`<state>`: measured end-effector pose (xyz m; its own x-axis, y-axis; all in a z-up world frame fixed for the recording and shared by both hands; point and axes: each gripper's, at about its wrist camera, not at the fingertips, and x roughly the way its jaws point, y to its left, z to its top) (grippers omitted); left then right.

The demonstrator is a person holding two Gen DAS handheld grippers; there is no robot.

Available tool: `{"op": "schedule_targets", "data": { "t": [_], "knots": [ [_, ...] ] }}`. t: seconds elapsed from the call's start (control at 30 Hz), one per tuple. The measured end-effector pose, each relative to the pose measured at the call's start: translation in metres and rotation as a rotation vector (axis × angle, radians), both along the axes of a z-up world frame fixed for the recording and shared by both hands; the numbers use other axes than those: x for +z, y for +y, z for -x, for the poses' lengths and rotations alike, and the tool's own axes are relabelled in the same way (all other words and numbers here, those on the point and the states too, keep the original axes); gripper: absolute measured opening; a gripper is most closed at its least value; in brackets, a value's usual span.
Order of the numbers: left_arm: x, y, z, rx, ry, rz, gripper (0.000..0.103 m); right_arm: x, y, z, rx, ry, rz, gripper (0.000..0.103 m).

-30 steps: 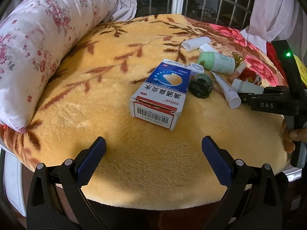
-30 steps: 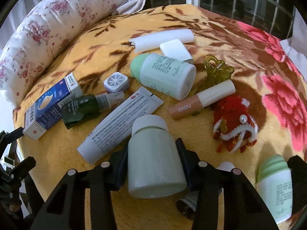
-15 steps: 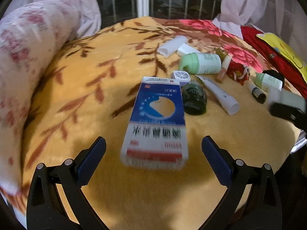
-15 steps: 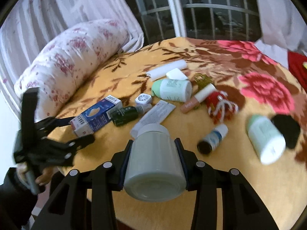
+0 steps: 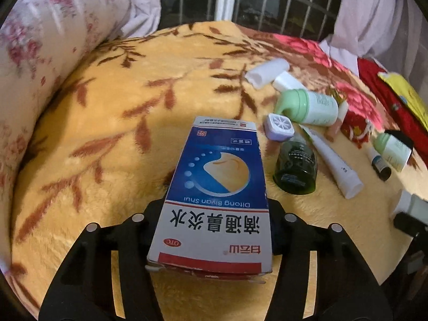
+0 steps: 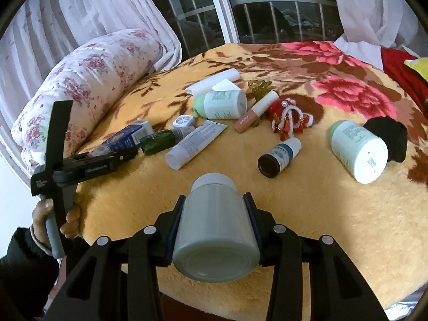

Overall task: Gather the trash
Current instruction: 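Carry the box and jar down to the orange bin with both tools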

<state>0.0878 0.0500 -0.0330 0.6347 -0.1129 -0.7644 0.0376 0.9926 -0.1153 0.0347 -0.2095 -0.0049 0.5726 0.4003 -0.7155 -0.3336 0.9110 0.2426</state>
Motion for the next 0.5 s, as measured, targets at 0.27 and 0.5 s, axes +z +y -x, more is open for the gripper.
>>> {"op": "schedule_targets", "data": {
  "t": [0.27,0.5],
  "knots": [
    [0.017,0.001,0.030,0.037,-0.058,0.036,0.051,0.004,-0.001,0.014,-0.008,-0.027,0.016,0.042],
    [0.057,-0.028,0.102,-0.040,-0.195,0.008,0.051,0.012,-0.002,0.044,0.027,-0.044,-0.005,0.042]
  ]
}}
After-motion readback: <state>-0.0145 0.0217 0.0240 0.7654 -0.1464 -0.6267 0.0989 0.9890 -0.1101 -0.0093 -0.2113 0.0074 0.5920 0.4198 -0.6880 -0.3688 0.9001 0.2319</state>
